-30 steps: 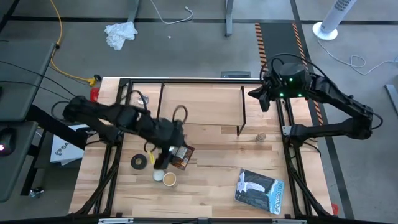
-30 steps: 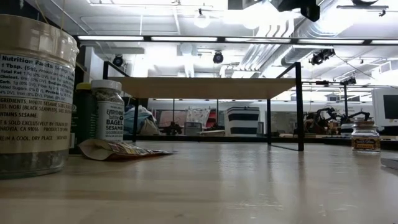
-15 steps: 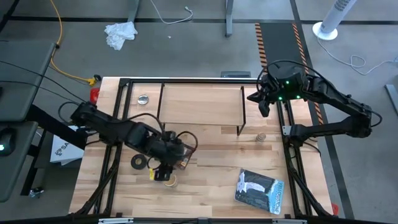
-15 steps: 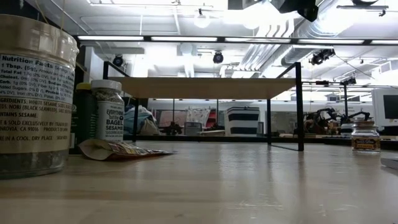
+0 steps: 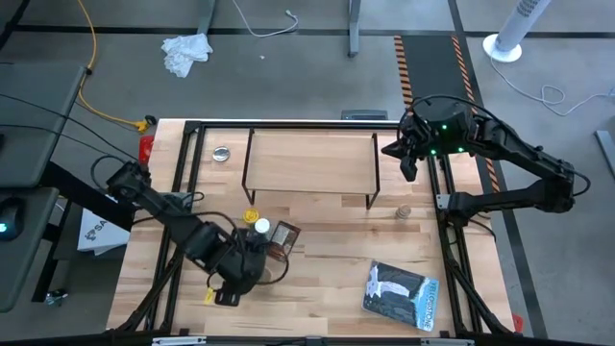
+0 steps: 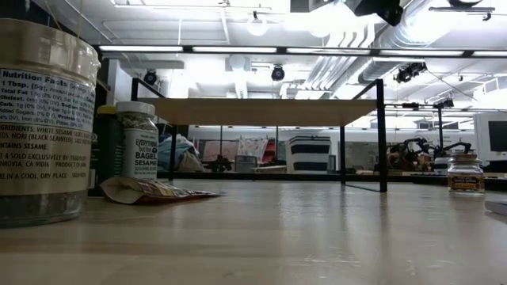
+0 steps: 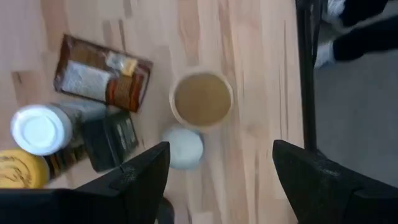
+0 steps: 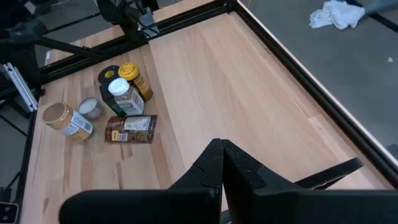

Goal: Shelf spices
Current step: Put the yellow seasoning bottle on the shelf

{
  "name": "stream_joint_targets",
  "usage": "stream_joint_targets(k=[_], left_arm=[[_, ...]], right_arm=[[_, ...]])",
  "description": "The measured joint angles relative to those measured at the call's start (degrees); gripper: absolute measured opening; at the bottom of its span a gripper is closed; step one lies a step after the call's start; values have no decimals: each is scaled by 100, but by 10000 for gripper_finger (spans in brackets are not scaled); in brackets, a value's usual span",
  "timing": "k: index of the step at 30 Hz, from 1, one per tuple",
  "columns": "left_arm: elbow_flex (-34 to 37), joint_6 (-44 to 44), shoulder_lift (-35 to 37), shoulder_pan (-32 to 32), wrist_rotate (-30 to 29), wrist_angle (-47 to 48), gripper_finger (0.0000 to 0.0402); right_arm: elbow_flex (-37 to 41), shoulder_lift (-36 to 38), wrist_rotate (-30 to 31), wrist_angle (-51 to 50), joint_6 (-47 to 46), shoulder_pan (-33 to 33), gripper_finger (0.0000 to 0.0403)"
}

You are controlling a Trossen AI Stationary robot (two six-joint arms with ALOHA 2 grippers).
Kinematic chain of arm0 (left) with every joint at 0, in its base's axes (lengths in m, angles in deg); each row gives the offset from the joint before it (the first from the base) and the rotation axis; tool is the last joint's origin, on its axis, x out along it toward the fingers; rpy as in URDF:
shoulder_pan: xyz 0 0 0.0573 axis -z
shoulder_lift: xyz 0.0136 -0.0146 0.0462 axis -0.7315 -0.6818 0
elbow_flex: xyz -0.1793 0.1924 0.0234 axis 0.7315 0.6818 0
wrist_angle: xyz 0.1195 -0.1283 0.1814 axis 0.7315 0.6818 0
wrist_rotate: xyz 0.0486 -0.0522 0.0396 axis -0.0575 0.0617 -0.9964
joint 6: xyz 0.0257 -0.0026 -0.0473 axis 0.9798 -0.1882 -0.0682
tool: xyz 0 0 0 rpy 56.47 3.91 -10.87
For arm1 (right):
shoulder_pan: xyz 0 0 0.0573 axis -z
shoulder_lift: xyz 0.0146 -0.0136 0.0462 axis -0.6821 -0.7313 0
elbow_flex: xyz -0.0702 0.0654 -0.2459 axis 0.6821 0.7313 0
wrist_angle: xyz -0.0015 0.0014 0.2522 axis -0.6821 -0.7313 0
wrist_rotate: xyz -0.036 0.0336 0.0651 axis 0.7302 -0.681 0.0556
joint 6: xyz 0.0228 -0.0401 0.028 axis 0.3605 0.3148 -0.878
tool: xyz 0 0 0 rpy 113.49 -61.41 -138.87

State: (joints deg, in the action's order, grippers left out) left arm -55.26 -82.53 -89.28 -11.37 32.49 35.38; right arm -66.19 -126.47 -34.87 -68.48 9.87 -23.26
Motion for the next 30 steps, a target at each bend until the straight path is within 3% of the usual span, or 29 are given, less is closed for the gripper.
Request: stream_joint_targets(k=[7,19,24,30], left_arm=[[125,-11,2,-193,-455,284,280],[125,691,2,-948,-590,814,280],[125,389,2,-1238,-552,1002,280],[599,-326,19,-1113,-414,483,280]], right_arm=[[0,0,-24,155,101,-4,0],[0,-2,-42,236,76,-4,0],[0,-2,-50,261,101,-2,0],[0,-2,-48,316,101,-2,0]])
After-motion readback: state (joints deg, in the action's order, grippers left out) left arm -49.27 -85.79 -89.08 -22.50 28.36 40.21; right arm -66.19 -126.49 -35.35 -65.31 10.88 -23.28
